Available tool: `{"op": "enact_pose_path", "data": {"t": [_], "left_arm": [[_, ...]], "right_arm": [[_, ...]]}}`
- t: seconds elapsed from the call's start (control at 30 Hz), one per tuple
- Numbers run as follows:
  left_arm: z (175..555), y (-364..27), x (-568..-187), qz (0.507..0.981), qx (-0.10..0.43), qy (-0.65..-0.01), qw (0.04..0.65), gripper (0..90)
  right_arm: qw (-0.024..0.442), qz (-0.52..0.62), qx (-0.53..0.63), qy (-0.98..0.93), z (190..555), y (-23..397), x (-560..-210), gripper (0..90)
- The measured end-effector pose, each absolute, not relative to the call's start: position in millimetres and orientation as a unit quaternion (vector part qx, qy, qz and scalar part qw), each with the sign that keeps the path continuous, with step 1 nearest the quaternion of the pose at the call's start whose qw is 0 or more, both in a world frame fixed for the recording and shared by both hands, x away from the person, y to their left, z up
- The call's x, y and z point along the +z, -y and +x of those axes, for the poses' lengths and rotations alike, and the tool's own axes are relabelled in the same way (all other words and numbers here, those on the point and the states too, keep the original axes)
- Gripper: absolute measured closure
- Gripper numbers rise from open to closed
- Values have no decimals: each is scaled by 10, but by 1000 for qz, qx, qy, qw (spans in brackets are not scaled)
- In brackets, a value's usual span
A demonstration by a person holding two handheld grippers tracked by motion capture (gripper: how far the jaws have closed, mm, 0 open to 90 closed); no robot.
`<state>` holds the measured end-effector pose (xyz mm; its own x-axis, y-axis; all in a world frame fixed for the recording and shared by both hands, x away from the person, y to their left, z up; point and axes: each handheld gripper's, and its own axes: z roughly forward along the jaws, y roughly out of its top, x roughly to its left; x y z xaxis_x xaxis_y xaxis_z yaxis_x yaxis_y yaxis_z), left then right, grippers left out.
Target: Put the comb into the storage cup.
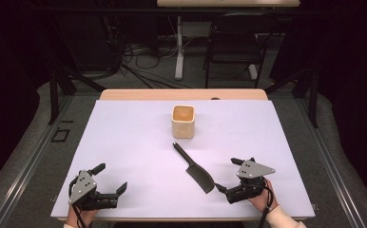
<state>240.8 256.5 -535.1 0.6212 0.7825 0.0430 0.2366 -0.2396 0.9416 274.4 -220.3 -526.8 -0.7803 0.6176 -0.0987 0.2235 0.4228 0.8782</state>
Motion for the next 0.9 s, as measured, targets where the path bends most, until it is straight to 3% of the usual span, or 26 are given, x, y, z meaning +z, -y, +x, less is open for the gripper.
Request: {"op": "enact_pose_path", "data": {"t": [0.9], "left_arm": [[2427, -2580, -5354, 739, 266, -347, 512, 2]], "right_arm": [[167, 243, 461, -837, 3218, 1766, -5277, 0]]}}
